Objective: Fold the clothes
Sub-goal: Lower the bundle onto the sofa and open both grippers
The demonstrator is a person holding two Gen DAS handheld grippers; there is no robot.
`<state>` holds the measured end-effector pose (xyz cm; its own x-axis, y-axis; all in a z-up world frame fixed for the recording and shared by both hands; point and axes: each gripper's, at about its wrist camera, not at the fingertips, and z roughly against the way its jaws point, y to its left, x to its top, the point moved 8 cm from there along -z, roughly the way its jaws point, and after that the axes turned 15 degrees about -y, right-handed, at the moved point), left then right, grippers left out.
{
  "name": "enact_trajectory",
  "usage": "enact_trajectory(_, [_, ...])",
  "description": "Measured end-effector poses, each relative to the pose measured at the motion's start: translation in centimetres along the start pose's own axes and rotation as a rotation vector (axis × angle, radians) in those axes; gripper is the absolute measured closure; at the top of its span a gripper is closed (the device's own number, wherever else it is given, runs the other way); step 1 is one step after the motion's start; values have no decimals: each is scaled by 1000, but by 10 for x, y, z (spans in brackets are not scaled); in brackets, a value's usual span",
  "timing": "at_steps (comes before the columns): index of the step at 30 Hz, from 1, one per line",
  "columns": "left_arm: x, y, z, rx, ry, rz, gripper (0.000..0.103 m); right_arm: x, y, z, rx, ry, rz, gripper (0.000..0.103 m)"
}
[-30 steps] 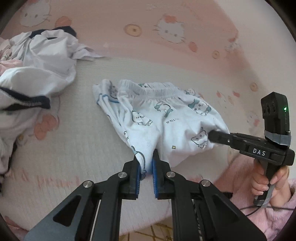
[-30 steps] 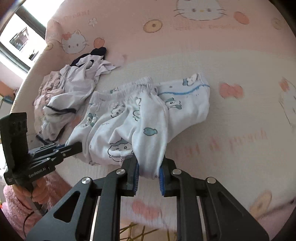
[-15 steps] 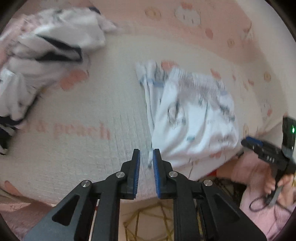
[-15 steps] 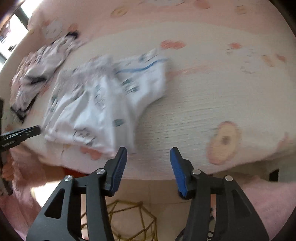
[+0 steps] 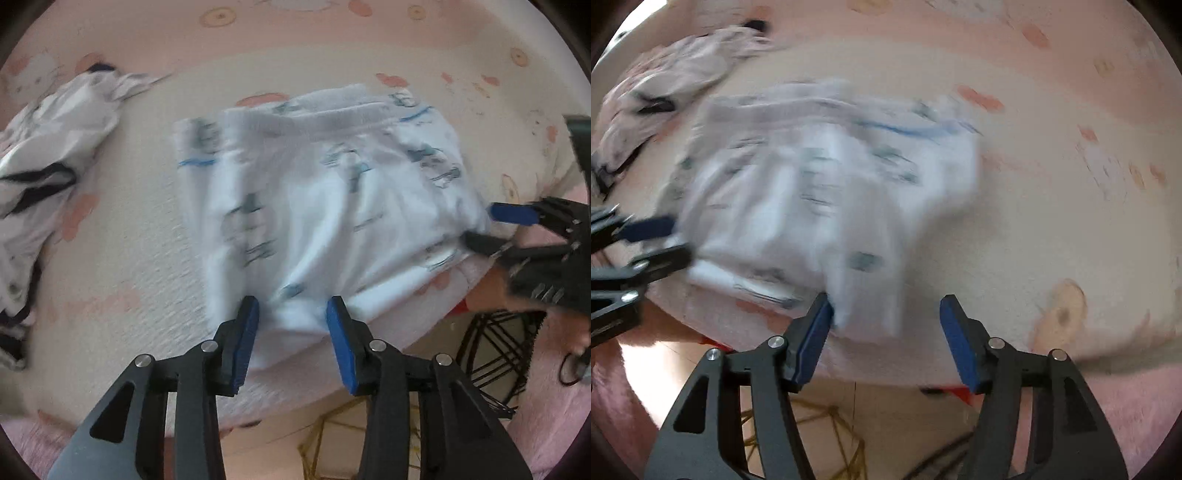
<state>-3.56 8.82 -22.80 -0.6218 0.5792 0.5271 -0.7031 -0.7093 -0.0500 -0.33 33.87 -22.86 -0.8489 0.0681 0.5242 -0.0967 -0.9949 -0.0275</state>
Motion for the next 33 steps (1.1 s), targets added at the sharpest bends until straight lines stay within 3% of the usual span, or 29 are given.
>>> enact_trajectory(4, [-4,23,1,-5,30,128,60,-1,-18,12,-31,3,-54,42])
enact_trajectory(8, [-7,28,0,21,11,145,60,3,-3,19,-146,-29,91,42])
enact_trajectory(12, [-9,32,-3,19,12,174,54,5,3,34,-209,-47,120,42])
enact_trajectory(17, [-7,41,0,-3,-17,252,54,16,3,49,-109,-103,-17,42])
enact_trajectory(20, [12,49,16,81,-138,237,54,25,5,51,-76,-138,-66,42])
enact_trajectory(22, [33,39,17,32,-185,261,54,32,17,45,-67,-157,-76,42])
enact_trajectory(24, [52,15,8,-13,-193,206,54,42,24,53,-44,-221,-69,42])
enact_trajectory(26, [59,4,-3,7,-172,90,54,54,34,47,21,-266,-80,41])
enact_trajectory(28, [59,5,-18,48,-119,4,54,56,44,20,62,-194,-73,43])
enact_trajectory(30, [50,15,-33,75,-57,-18,54,53,50,-5,25,-116,-30,44])
enact_trajectory(33, [43,30,-37,43,-50,-16,51,50,55,-25,-13,-62,29,43])
